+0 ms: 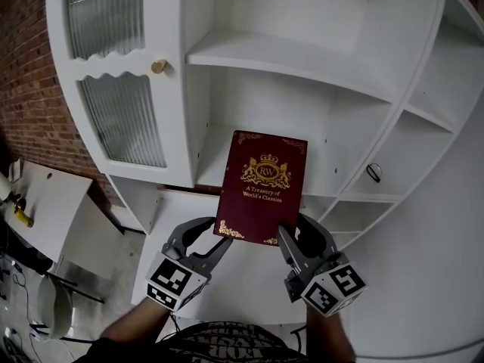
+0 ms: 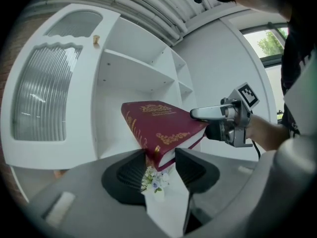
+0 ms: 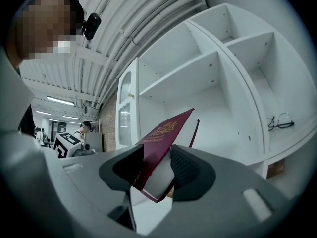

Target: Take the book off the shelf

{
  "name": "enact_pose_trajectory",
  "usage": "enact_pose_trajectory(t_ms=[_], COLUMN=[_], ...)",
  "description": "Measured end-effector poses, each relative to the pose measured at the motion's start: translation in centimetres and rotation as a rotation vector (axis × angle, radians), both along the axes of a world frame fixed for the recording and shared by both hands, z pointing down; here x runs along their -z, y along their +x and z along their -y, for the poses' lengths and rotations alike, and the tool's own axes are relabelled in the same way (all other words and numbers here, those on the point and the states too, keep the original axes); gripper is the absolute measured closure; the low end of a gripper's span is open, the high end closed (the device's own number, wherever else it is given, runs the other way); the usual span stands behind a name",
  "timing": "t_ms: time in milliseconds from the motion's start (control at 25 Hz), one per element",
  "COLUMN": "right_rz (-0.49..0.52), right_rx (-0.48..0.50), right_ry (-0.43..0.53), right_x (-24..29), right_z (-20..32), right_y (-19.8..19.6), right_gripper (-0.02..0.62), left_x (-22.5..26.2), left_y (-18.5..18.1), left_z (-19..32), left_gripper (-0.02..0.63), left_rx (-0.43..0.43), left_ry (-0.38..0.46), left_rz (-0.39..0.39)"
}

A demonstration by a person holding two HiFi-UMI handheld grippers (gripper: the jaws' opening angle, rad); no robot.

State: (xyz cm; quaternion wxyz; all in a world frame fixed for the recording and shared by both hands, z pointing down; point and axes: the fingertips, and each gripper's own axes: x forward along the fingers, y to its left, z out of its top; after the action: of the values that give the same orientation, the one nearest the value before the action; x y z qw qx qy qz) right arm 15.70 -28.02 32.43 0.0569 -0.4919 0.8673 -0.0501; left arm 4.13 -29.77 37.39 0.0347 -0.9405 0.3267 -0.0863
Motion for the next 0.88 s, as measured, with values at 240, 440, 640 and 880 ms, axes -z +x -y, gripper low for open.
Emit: enact_pose_trajectory(t_ms=[240, 440, 640, 880], right_rz=[0.000, -0.016, 0.009, 0.002], right_rx=[-0.015, -0.044, -0.059, -0.072], right_ry=[0.063, 0.097, 0.135, 0.176], right_x=[2.5, 4.2, 6.6, 7.5], right_z=[-1.8, -3.2, -4.8, -5.6], right_y=[-0.8, -1.3, -2.3, -2.7], right_gripper=[0.413, 0.413, 0.428, 0.440], left_x=[2.6, 5.0, 7.7, 8.1], left_y=[-0.9, -1.4, -2.4, -2.9], left_z=[-1.3, -2.4, -3.5, -4.2], left_gripper=[0.410, 0.410, 0.410, 0.410], left_rx=[-0.003, -0.014, -0.032, -0.029], left_ry=[0.087, 0.165, 0.235, 0.260], left_rz=[-0.011, 0.004, 0.020, 0.017])
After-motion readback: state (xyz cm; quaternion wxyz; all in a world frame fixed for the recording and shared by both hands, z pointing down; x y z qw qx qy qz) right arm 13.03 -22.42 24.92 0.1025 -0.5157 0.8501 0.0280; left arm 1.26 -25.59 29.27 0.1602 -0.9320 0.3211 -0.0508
